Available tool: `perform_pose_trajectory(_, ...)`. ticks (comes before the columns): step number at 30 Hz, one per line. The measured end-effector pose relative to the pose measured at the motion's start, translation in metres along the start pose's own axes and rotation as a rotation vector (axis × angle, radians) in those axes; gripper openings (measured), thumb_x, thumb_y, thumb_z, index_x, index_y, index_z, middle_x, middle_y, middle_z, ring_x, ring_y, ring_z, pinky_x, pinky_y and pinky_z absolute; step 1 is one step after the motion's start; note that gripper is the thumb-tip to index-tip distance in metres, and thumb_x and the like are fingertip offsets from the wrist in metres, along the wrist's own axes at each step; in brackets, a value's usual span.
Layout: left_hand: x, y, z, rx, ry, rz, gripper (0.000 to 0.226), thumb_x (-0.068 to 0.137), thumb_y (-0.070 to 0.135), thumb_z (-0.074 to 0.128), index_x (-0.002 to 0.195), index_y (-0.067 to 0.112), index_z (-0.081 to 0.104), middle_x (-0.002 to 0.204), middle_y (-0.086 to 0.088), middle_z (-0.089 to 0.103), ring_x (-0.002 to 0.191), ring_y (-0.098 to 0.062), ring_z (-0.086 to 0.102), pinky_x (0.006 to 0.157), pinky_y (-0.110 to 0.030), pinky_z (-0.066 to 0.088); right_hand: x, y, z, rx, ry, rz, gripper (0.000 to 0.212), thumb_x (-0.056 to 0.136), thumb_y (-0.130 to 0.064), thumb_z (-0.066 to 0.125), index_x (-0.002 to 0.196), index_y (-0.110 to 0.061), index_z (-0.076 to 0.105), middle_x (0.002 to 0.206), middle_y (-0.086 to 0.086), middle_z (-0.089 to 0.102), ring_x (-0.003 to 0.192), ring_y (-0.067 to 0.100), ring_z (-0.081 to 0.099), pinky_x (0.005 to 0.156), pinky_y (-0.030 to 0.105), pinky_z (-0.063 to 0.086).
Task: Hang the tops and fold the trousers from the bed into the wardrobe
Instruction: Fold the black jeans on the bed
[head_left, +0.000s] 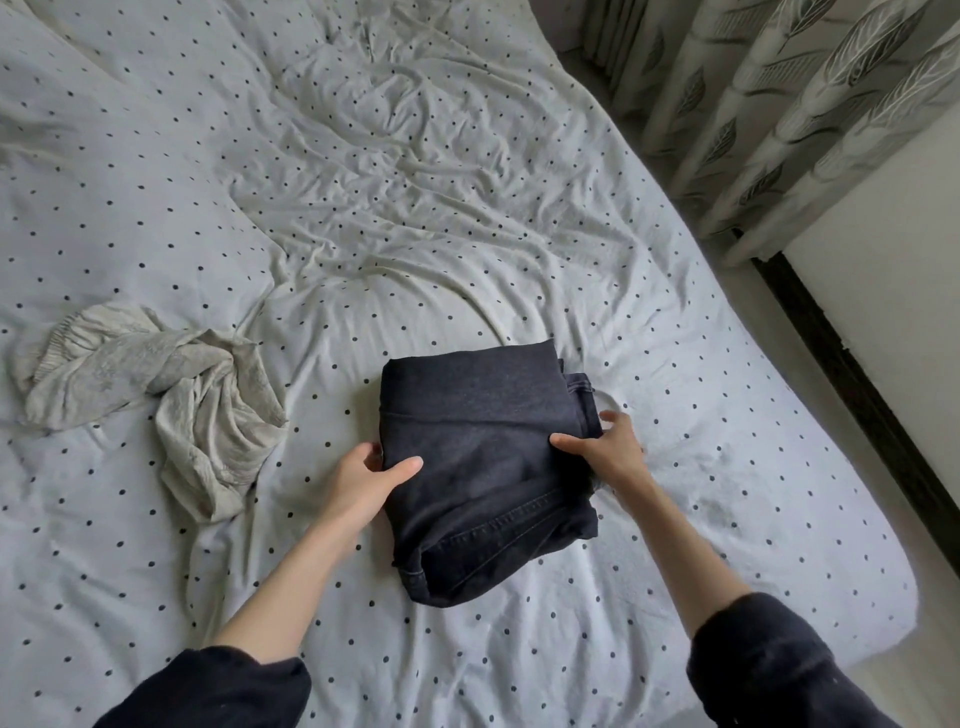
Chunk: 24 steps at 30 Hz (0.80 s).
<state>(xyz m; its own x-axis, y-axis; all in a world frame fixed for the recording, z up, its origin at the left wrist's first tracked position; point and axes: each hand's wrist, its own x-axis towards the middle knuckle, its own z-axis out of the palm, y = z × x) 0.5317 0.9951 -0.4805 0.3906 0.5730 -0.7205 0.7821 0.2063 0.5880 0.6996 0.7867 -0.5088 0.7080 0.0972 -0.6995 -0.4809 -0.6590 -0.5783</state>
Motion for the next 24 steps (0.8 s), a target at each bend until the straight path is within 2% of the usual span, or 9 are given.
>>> perform_pose_trajectory(2,0.003,0.004,-0.003,-0.074,-0.023,-0.052,0.033,0.081,0.019,0.072,0.11,0.008,0.06,0.105,-0.006,0.067,0.094,-0.022,0.064,0.082,-0.038,0.051,0.006,-0.003,-0.009,0.039,-0.148,0.046,0.057,0.069,-0.023,0.083,0.116,-0.003,0.058,0.107,0.007,0.066,0.089,0.018,0.064,0.071,0.024,0.054)
perform_pose_trajectory(3,0.004,0.006,-0.005,-0.098,-0.044,-0.07,0.032,0.082,0.017,0.071,0.11,0.008,0.061,0.105,-0.006,0.067,0.095,-0.022,0.064,0.083,-0.039,0.051,0.007,-0.007,-0.013,0.049,-0.217,0.058,0.046,0.071,-0.021,0.081,0.109,-0.003,0.063,0.1,0.006,0.068,0.081,0.015,0.065,0.06,0.019,0.052)
perform_pose_trajectory(4,0.005,0.007,-0.008,-0.113,-0.069,-0.083,0.031,0.082,0.017,0.071,0.11,0.008,0.061,0.106,-0.005,0.067,0.096,-0.022,0.064,0.086,-0.039,0.051,0.007,-0.011,-0.016,0.063,-0.274,0.074,0.038,0.073,-0.019,0.08,0.105,-0.003,0.065,0.096,0.005,0.069,0.079,0.014,0.065,0.056,0.018,0.051)
perform_pose_trajectory(7,0.008,0.009,-0.012,-0.127,-0.139,-0.119,0.03,0.081,0.015,0.072,0.108,0.012,0.061,0.107,-0.004,0.068,0.098,-0.021,0.065,0.094,-0.045,0.048,0.013,-0.014,-0.024,0.072,-0.38,0.13,0.029,0.076,-0.018,0.076,0.101,-0.008,0.065,0.096,0.003,0.069,0.087,0.015,0.064,0.068,0.029,0.051)
perform_pose_trajectory(10,0.007,0.014,-0.015,-0.146,-0.174,-0.119,0.029,0.082,0.01,0.069,0.109,0.011,0.061,0.108,-0.004,0.068,0.097,-0.018,0.064,0.088,-0.042,0.051,0.018,-0.015,-0.03,0.079,-0.412,0.165,0.024,0.079,-0.015,0.073,0.099,-0.008,0.063,0.101,0.003,0.067,0.094,0.016,0.061,0.073,0.034,0.047)
perform_pose_trajectory(15,-0.004,0.021,-0.018,-0.15,-0.184,-0.077,0.021,0.084,0.006,0.066,0.103,0.012,0.06,0.106,-0.006,0.066,0.093,-0.02,0.063,0.073,-0.034,0.052,0.009,-0.022,-0.032,0.08,-0.349,0.168,0.019,0.079,-0.007,0.071,0.097,-0.007,0.064,0.098,0.004,0.067,0.096,0.019,0.06,0.074,0.036,0.048)
perform_pose_trajectory(19,-0.018,0.027,-0.022,-0.137,-0.195,-0.024,0.024,0.085,0.005,0.065,0.107,0.011,0.058,0.107,-0.007,0.065,0.095,-0.023,0.064,0.079,-0.037,0.052,-0.013,-0.022,-0.039,0.114,-0.303,0.176,0.02,0.078,-0.006,0.071,0.097,-0.007,0.066,0.101,0.007,0.069,0.096,0.02,0.062,0.074,0.036,0.051)
perform_pose_trajectory(24,-0.044,0.047,-0.035,-0.111,-0.235,0.1,0.034,0.085,0.013,0.066,0.118,0.013,0.056,0.111,-0.003,0.065,0.098,-0.022,0.063,0.085,-0.039,0.05,-0.064,-0.023,-0.062,0.213,-0.233,0.144,0.028,0.077,-0.008,0.072,0.104,-0.003,0.066,0.106,0.009,0.068,0.099,0.023,0.06,0.088,0.043,0.05)
